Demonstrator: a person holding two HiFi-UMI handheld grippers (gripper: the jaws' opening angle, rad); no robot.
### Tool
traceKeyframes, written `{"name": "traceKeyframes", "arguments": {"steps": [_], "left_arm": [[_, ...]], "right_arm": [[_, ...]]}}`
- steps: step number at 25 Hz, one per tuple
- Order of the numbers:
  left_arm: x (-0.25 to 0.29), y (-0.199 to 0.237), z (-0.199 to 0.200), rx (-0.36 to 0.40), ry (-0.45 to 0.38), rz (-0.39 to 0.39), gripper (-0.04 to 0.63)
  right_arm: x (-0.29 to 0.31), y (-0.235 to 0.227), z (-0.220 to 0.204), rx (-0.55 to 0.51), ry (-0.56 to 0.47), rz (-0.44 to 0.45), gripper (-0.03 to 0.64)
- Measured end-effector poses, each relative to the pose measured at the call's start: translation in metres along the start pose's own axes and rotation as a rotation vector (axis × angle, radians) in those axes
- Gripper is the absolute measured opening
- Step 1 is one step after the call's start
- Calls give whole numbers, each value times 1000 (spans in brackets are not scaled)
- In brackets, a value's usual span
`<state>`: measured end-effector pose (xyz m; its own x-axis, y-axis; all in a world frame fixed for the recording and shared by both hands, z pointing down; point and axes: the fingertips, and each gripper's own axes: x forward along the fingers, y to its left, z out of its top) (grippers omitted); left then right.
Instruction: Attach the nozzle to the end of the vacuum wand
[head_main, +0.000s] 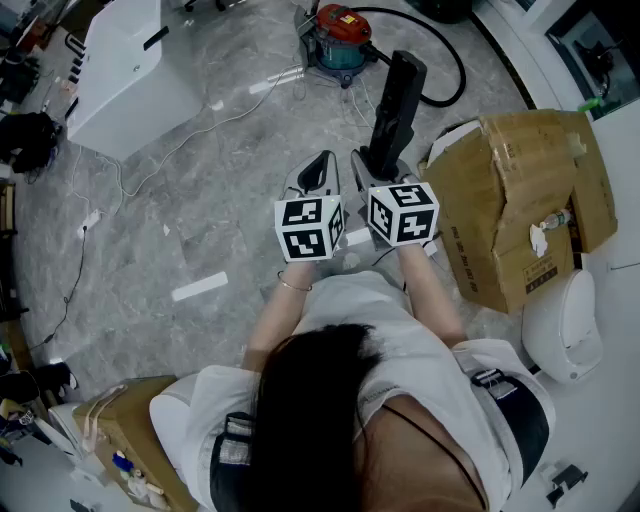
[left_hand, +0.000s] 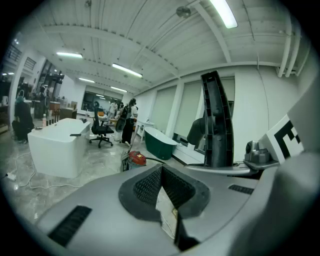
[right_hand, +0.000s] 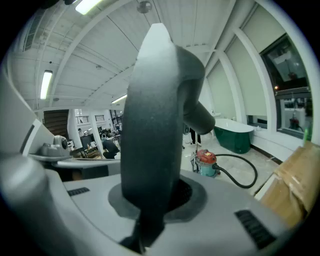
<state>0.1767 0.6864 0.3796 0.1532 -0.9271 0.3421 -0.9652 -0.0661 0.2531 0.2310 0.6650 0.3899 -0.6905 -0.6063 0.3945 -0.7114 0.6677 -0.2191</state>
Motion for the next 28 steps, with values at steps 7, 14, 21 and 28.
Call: {"name": "traceKeyframes", "arguments": {"steps": [7, 14, 21, 28], "left_arm": [[11, -12, -5, -27, 20, -15, 3], [20, -24, -12, -4, 32, 3, 3], [24, -30, -11, -35, 31, 2, 3], [27, -34, -8, -44, 10, 17, 3]], "right_arm": [[-3, -10, -1, 23, -20, 18, 63], [-9, -32, -5, 43, -11, 5, 63], [-12, -37, -12, 56, 10, 17, 64], [-15, -50, -13, 58, 14, 3, 64]]}}
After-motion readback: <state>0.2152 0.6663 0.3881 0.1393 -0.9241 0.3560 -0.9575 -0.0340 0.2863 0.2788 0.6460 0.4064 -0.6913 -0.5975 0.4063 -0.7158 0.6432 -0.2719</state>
